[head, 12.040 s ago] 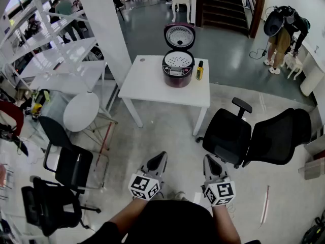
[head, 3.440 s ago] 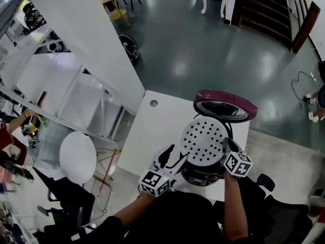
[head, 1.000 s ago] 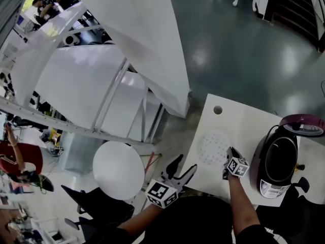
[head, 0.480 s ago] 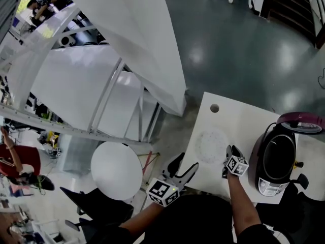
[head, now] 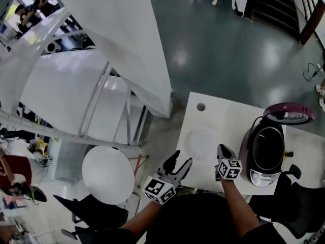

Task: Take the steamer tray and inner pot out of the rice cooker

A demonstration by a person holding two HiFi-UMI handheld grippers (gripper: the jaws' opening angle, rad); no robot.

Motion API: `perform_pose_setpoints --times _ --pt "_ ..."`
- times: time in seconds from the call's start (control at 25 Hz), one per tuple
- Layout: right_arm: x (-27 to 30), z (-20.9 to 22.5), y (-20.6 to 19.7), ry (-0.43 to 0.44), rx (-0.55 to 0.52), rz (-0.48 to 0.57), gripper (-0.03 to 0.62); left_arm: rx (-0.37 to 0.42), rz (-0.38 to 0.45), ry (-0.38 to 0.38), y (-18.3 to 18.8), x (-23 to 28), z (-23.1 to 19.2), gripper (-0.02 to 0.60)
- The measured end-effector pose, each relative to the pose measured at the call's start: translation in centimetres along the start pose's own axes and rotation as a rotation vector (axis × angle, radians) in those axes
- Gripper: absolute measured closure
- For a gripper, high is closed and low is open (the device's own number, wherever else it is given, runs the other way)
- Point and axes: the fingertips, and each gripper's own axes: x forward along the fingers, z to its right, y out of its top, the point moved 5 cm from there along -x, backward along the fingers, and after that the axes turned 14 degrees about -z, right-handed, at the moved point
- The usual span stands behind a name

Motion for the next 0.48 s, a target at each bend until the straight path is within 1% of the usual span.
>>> perform_pose_setpoints --times 0.12,0.24,0.36,0.48 --pt "-4.0 -2.6 1.5 0.043 -0.036 0.102 0.592 -0.014 0.011 -0.046 -0.3 0.7 0.5 0.392" --pt "-8.0 -3.9 2.8 0.079 -0.074 0.17 0.592 -0.01 0.017 -0.12 -0.6 1.9 1.6 0.451" --pt "-12.2 -3.3 3.8 0.083 -0.096 0.221 0.592 -0.023 0.029 -0.154 -0.5 3.3 3.1 0.491" --pt "-16.4 -0.9 4.7 0.043 -0.104 0.255 0.592 -0.016 0.03 -0.149 -0.8 5.0 4.8 0.506"
